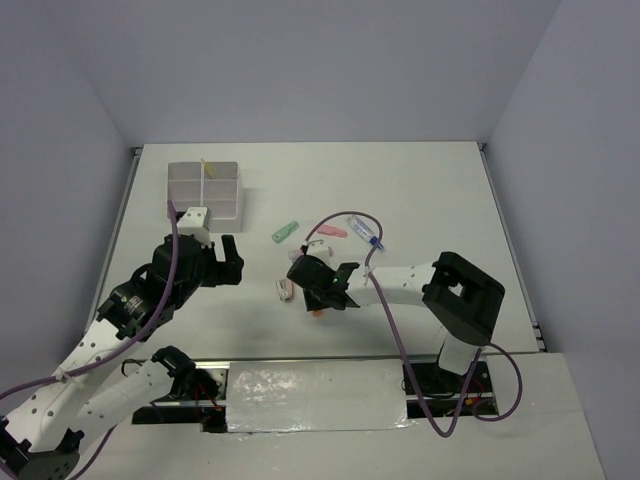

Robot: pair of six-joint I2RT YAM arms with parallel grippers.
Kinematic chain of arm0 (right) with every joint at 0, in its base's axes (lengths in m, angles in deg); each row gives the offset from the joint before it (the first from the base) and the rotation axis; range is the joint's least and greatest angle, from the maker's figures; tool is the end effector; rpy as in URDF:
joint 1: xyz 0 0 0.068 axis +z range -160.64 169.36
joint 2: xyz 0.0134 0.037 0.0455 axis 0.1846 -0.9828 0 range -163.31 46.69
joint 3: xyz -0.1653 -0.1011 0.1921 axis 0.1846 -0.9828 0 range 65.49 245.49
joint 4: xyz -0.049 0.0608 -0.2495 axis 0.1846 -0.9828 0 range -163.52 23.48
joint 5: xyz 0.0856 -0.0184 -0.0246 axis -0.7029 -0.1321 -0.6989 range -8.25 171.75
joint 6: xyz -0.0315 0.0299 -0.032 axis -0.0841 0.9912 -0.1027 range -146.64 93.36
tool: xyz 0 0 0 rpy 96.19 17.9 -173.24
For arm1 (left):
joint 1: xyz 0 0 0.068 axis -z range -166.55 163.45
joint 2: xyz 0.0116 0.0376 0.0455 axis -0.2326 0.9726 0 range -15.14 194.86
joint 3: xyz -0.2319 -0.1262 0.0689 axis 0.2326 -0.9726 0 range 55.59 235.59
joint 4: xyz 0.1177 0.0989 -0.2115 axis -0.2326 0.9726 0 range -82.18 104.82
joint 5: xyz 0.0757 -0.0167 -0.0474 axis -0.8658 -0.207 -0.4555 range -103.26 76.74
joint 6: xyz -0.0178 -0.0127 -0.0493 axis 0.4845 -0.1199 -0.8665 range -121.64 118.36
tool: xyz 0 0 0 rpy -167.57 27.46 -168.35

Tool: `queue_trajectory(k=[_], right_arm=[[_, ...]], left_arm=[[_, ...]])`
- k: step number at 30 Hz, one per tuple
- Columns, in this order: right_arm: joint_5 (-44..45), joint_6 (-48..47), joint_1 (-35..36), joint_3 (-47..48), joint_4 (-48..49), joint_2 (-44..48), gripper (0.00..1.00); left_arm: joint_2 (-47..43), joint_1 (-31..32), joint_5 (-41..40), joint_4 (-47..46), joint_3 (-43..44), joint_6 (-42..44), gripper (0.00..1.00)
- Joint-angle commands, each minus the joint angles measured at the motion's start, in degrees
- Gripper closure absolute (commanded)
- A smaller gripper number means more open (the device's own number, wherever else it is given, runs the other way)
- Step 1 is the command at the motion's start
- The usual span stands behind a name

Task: Sort the stationery into containers
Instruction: Pick up the stationery from the center of the board.

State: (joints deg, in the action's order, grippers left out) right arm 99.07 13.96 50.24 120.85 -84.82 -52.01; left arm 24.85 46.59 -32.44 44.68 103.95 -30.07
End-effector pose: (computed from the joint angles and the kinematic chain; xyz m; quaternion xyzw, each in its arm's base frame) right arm 0.1702 0.2836 0.1550 -0.1325 0.9500 0.0952 0.2663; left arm 0.1286 -0.0700 0.3268 -0.0503 0.8501 -0.1351 0.5065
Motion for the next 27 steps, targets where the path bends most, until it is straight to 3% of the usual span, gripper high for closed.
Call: queue_trajectory(k=[1, 3, 6, 12, 13, 16, 18, 23, 27], right_arm=[[-1.5, -0.7, 0.5, -3.7, 0.0, 2.3, 0.74], [-1.1, -3.7, 1.0, -4.5, -0.5, 5.9, 0.96], [-0.9, -8.8, 1.4, -5.3, -0.6, 11.0, 1.00], [-8.9, -27.2, 3.4, -9.3, 2.9, 27.5, 1.00], [-11.0, -29.8, 4.6, -10.3, 3.4, 31.5, 1.00], [-18.4, -37.1, 6.0, -11.0, 2.5, 38.1, 1.00], [-18.4, -38.5, 6.3, -10.8, 2.1, 41.3, 1.00], [-17.5, -40.1, 6.4, -8.7, -0.1, 42.4, 1.00], [-16.2, -41.6, 7.2, -8.2, 0.6, 42.8, 1.00]], left_arm=[[0.2, -0.2, 0.7, -2.1, -0.2, 1.4, 0.01], [0.4, -0.2, 2.4, -2.4, -0.3, 1.8, 0.01], [0.8, -0.2, 5.6, -3.4, -0.3, 2.8, 0.01], [4.8, -0.3, 21.3, -9.0, -1.1, 1.1, 0.01], [5.6, -0.3, 27.5, -10.7, -1.8, 0.0, 0.01], [6.8, -0.1, 41.3, -20.2, -5.3, -4.2, 0.01], [6.8, 0.3, 47.6, -27.8, -7.7, -8.4, 0.01], [5.5, 1.6, 55.2, -41.6, -11.0, -16.4, 0.01], [5.7, 2.2, 55.3, -40.2, -11.0, -16.0, 0.05]])
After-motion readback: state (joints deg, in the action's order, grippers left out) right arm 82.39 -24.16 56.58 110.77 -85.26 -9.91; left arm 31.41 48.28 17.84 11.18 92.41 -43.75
